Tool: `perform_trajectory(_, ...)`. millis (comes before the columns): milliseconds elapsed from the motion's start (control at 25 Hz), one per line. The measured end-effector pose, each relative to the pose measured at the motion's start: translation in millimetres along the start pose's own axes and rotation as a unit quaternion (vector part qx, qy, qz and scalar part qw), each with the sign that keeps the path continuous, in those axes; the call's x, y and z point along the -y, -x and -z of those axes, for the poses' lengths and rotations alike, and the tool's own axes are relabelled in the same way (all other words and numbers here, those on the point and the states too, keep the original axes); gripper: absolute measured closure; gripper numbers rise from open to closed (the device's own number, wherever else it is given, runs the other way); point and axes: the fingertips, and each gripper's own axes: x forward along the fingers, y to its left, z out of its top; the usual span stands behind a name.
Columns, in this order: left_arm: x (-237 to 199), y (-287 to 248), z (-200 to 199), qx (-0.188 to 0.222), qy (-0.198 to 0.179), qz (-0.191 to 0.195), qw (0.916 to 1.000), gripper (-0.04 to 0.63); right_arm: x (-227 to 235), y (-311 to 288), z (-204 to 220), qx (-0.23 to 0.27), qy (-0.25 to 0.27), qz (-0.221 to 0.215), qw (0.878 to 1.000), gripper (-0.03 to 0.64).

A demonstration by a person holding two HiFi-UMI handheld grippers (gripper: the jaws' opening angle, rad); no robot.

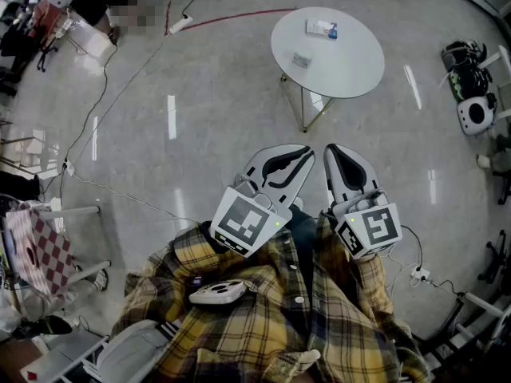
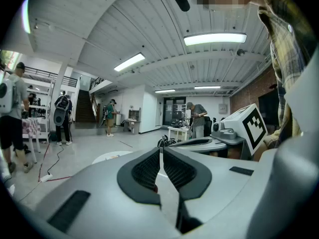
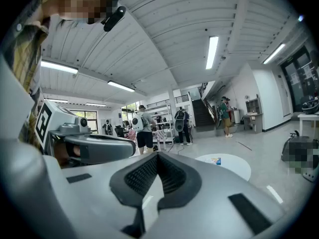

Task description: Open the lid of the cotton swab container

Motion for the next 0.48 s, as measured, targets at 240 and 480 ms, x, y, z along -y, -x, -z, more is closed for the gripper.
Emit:
perform_trajectory(240, -5.6, 12.3, 1.4, 0.0, -0.004, 0.007, 1.0, 0.557, -12.3, -4.2, 1.7, -0.001, -0.005, 0.008, 1.0, 0.601)
perform_trajectory(480, -7.3, 12.1, 1.1, -0.001, -0.004, 0.02, 0.9998, 0.557, -11.7, -5.1, 1.1, -0.001, -0.01, 0.022, 1.0, 0.601)
